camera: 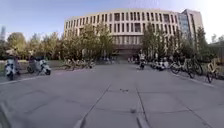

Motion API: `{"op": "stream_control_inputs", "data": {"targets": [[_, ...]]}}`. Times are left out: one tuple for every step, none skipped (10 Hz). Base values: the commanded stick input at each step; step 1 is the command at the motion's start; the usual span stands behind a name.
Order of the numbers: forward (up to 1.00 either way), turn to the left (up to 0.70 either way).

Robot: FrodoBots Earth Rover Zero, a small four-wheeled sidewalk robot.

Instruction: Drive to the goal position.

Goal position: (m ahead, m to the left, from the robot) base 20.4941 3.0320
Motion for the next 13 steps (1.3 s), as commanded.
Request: {"op": "stream_control_inputs", "data": {"targets": [[0.60,0.00],[0.60,0.00],[0.60,0.00],[0.60,0.00],[0.60,0.00],[0.60,0.00],[0.60,0.00],[0.60,0.00],[0.60,0.00],[0.60,0.00],[0.60,0.00],[0.60,0.00],[0.60,0.00]]}}
